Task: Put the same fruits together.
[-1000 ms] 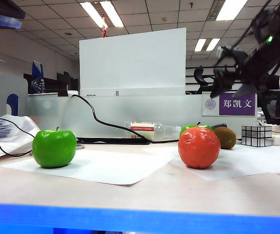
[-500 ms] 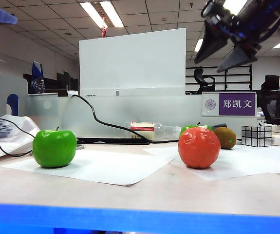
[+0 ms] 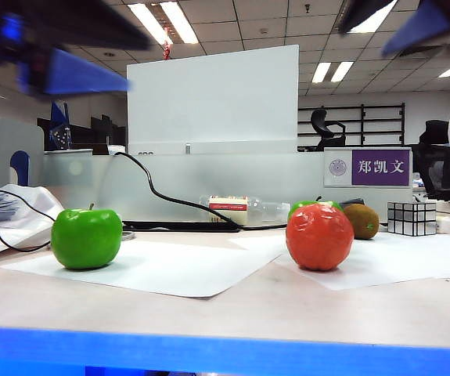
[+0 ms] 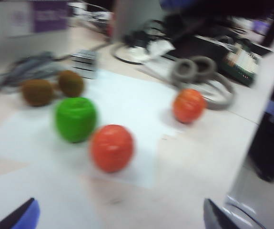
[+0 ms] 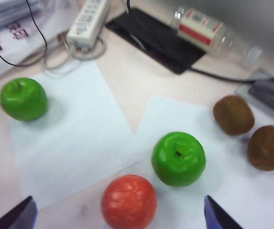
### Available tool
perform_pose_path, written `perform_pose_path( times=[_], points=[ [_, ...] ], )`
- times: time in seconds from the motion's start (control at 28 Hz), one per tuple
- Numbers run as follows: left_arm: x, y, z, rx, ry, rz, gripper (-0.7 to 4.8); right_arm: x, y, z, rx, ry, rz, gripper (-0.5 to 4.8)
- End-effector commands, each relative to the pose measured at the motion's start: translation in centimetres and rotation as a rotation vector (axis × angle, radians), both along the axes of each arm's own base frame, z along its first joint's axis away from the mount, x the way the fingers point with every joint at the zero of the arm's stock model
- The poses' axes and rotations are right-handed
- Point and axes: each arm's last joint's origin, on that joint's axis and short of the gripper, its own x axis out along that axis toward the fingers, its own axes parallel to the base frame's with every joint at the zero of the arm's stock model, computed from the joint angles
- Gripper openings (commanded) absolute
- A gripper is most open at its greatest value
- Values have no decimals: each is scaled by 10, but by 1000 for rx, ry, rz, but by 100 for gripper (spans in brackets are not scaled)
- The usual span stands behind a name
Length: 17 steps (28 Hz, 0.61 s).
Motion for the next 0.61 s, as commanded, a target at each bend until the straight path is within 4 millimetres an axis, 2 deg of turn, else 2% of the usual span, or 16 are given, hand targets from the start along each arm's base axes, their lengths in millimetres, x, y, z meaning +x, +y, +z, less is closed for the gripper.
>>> perform_pose_path(
  times=[0.04, 0.14, 0.25, 0.43, 0.61],
  points=[
    [0, -22, -3, 13, -54, -18, 479, -17, -3, 8, -1, -6, -10, 479],
    [-4, -38, -9, 38, -56, -50, 479, -24, -3, 7, 1, 29, 7, 479],
    [-7, -43, -10, 43, -58, -53, 479, -26, -1, -3, -7, 81, 22, 479],
    [-7, -43, -10, 44, -70, -61, 479, -25, 17, -43, -3, 142, 77, 479],
    [-6, -42, -9, 50, -82, -54, 479, -23, 36, -81, 20, 162, 52, 479]
  ],
)
